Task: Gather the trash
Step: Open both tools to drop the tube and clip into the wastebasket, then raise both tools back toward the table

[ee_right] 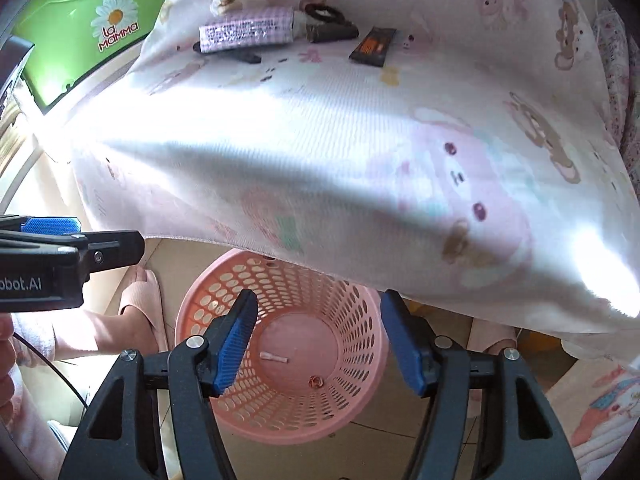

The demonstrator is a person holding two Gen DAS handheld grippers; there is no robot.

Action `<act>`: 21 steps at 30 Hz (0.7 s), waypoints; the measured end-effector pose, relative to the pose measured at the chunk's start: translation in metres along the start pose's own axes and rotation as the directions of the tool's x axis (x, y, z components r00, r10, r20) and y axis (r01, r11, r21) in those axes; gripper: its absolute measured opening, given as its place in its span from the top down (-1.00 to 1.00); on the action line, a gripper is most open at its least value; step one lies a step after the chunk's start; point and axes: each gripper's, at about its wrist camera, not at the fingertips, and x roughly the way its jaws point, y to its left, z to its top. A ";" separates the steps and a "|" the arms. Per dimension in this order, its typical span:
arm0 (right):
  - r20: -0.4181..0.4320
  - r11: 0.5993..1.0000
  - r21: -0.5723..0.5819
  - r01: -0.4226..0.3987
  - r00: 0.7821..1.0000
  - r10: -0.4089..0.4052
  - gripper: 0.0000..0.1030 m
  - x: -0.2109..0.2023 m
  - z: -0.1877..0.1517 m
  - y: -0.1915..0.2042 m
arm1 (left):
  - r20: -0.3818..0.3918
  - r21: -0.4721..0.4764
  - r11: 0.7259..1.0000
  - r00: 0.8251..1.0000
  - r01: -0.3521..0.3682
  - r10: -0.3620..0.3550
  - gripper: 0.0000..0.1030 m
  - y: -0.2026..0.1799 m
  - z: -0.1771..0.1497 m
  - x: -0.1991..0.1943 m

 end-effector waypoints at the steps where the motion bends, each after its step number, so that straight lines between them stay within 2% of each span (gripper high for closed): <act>1: 0.009 1.000 0.009 -0.003 1.000 0.003 -0.28 -0.005 0.002 -0.001 | 0.012 0.000 1.000 1.000 0.000 0.000 -0.87 0.001 0.000 -0.003; 6: 0.057 0.999 0.029 -0.024 0.998 0.022 -0.28 -0.029 0.005 -0.005 | 0.035 -0.092 0.992 0.996 0.085 -0.082 -0.88 0.021 0.000 -0.011; 10: 0.142 0.998 -0.037 0.042 0.989 -0.036 -0.29 -0.054 0.011 0.004 | 0.084 -0.103 0.994 0.996 0.037 -0.028 -0.88 0.024 0.003 -0.021; 12: 0.169 1.000 -0.022 -0.016 0.985 0.019 -0.29 -0.066 0.013 0.003 | 0.127 -0.089 0.996 0.992 0.009 0.003 -0.88 0.025 0.005 -0.029; 16: 0.228 0.999 -0.018 -0.032 0.973 0.035 -0.40 -0.083 0.015 0.004 | 0.206 -0.057 0.996 0.975 -0.070 0.081 -0.89 0.024 0.005 -0.044; 21: 0.285 1.000 -0.004 -0.027 0.958 0.027 -0.40 -0.096 0.019 0.003 | 0.266 -0.052 0.998 0.962 -0.045 0.057 -0.89 0.021 0.004 -0.059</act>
